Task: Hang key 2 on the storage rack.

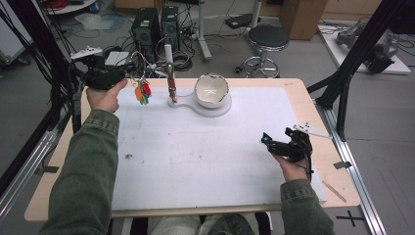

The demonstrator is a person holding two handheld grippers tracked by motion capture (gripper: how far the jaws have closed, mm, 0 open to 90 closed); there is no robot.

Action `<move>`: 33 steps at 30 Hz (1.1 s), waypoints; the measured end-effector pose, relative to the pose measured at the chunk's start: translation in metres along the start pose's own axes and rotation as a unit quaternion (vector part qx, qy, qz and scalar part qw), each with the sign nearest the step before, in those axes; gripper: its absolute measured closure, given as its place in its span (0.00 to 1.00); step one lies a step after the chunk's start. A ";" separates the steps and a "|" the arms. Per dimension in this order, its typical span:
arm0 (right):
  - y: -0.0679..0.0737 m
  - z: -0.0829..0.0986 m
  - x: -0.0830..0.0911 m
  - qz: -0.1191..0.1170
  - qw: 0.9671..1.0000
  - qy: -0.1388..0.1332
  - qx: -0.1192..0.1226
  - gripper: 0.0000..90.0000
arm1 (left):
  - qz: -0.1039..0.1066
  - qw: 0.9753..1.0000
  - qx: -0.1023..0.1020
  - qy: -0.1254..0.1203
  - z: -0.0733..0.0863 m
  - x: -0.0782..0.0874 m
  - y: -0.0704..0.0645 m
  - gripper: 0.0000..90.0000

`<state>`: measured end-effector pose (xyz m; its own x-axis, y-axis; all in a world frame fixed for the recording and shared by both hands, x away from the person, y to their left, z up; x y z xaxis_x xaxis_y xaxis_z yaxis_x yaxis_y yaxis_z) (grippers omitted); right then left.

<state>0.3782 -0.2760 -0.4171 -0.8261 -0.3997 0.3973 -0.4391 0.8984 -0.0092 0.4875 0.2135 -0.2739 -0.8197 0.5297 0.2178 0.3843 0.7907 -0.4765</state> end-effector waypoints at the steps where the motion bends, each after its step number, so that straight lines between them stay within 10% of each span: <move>1: -0.001 0.001 0.000 0.001 1.000 0.000 -0.002 0.01 | -0.002 1.000 -0.003 0.002 0.000 -0.002 0.001 0.97; 33: -0.019 0.019 0.014 0.038 0.999 0.002 -0.030 0.01 | -0.020 0.999 0.015 0.023 0.017 -0.064 0.019 0.97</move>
<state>0.3686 -0.3022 -0.4285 -0.8548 -0.3282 0.4020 -0.3524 0.9357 0.0145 0.5397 0.1890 -0.3113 -0.8129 0.5127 0.2763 0.3388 0.8021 -0.4917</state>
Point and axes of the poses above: each handheld gripper's, and its own axes: x roughly backward along the jaws, z roughly out of its underside, y roughly to its left, the point moved 6 cm from there along -x, roughly forward along the jaws, and after that the axes turned 13 degrees about x, right-handed, at the moved point
